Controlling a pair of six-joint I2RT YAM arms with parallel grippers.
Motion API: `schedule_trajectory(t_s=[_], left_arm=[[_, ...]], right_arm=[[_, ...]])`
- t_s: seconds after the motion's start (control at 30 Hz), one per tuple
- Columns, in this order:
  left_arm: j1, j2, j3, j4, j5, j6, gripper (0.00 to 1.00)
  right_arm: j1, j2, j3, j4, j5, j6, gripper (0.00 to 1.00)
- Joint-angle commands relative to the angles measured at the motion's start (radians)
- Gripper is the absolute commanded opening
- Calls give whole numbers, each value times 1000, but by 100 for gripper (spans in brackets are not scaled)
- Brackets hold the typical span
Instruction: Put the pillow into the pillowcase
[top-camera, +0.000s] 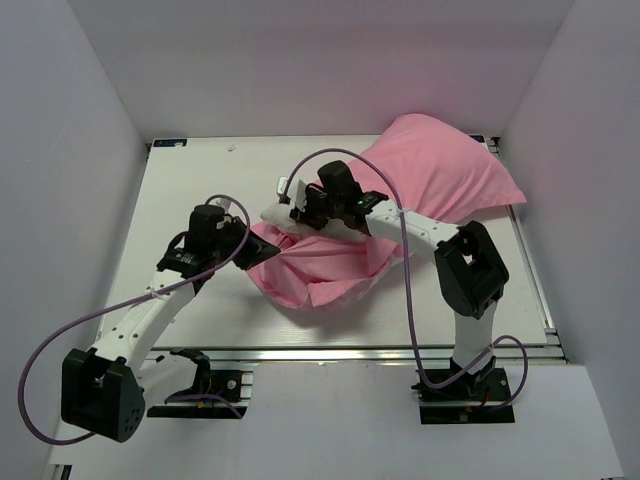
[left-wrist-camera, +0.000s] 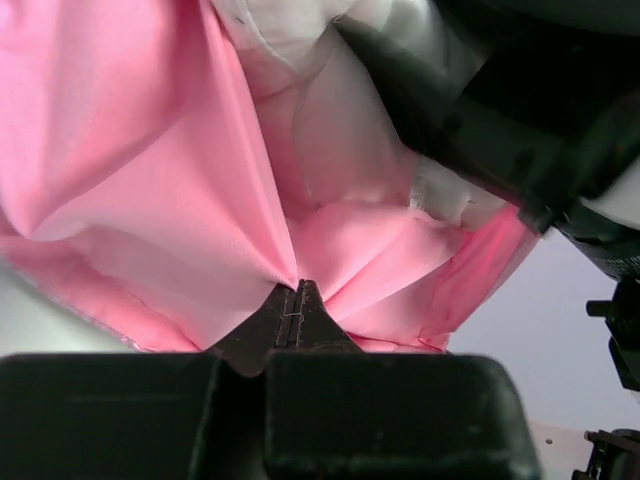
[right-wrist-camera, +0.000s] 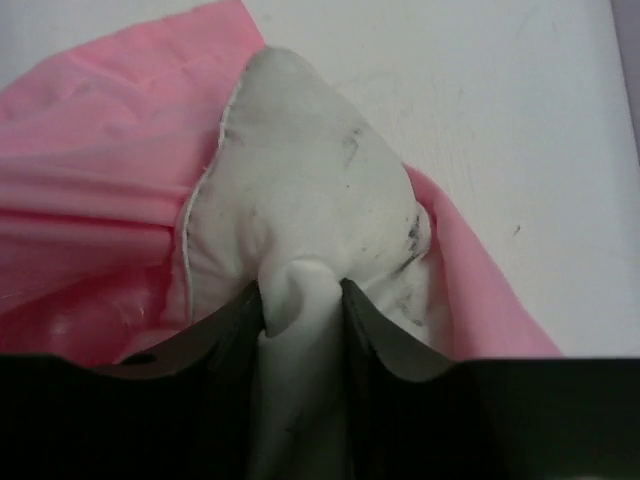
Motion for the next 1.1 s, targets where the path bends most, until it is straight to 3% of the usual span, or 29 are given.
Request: schedule_trajectory(t_s=[0.0,0.07,0.1,0.13,0.3,0.37,0.47,0.57,0.7,0.77,0.83,0.87,0.93,0.97,1.03,1.07], left_arm=[[4,-50,6,-39,-31,20,0],[7,-52,32,-65,-84,40,0],[10,-53,43,-94,-103,51,0],[27,-50,58,-108,-120,74,0],[87,-26,202,-175,-219,154,0],[107,0,259,-192,-232,201,0],[113,39,372,-211,-239,262,0],[113,44,426,-128,-164,284,0],[113,25,408,37,48,258,0],[112,10,358,137,130,221,0],[112,5,319,173,232,166,0],[110,2,269,180,260,151,0],[106,-15,188,153,268,140,0],[103,-28,155,136,255,140,0],[103,-76,97,124,221,132,0],[104,-90,62,90,183,131,4]], right_arm=[[-25,10,20,-29,140,-64,35],[-60,-11,-24,-70,134,-116,21],[-72,-37,-42,-90,128,-135,2],[-103,-52,-61,-116,113,-188,0],[-172,-209,-294,-270,24,-478,0],[-198,-217,-320,-345,12,-599,0],[-207,-198,-308,-455,-8,-647,0],[-197,-169,-261,-540,-73,-661,0],[-146,-97,-192,-596,-145,-643,0],[-120,-42,-120,-563,-183,-559,0],[-121,9,30,-543,-252,-358,0],[-124,59,89,-537,-274,-292,12],[-140,91,252,-544,-327,-135,25],[-150,98,291,-546,-355,-104,35],[-183,79,351,-551,-421,-58,44],[-210,49,400,-596,-447,-64,54]])
